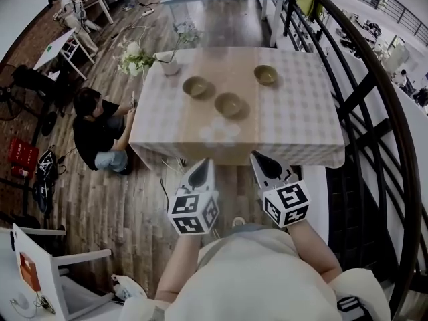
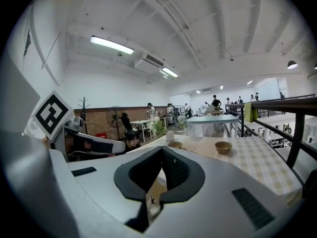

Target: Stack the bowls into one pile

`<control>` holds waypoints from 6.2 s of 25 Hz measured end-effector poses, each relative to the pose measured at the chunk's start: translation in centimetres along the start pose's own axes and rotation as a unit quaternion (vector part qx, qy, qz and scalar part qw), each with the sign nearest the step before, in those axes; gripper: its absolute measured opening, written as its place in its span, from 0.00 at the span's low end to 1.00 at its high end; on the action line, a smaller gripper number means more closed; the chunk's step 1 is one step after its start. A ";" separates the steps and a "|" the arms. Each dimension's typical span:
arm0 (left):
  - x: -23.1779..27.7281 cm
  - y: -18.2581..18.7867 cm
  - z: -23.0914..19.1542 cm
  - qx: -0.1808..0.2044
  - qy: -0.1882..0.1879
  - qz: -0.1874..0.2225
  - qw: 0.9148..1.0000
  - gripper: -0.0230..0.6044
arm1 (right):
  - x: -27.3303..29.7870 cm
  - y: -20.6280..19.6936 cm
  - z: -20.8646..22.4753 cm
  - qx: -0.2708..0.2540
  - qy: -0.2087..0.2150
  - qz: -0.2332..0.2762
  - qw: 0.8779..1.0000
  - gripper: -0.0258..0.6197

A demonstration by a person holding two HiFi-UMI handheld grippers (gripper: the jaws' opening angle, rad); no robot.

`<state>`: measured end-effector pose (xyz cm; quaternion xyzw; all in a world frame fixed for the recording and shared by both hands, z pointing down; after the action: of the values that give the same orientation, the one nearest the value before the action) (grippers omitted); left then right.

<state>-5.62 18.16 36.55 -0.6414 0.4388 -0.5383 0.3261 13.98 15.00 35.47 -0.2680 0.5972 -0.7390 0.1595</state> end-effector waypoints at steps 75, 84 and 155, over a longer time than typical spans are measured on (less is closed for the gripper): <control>31.0 4.1 -11.0 0.061 -0.040 -0.131 0.989 0.04 | 25.2 -9.0 23.6 0.077 -0.109 -0.247 0.960 0.15; 31.8 4.4 -11.8 0.056 -0.042 -0.128 0.989 0.04 | 25.5 -8.8 23.4 0.082 -0.112 -0.253 0.958 0.09; 31.5 4.1 -18.7 -0.007 0.058 -0.138 0.989 0.04 | 43.7 -3.7 23.4 0.015 -0.017 -0.244 0.969 0.18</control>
<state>-23.68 -11.26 49.53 -0.6657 0.3683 -0.6113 0.2182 -7.22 -27.05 51.36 -0.4159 0.4993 -0.7600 -0.0114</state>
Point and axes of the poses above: the fingertips, and each gripper's own axes: x forward along the fingers, z to its right, y out of its top, the point moved 9 cm from there along -x, backward along the fingers, and after that the axes turned 15 degrees about y, right-handed, at the moved point
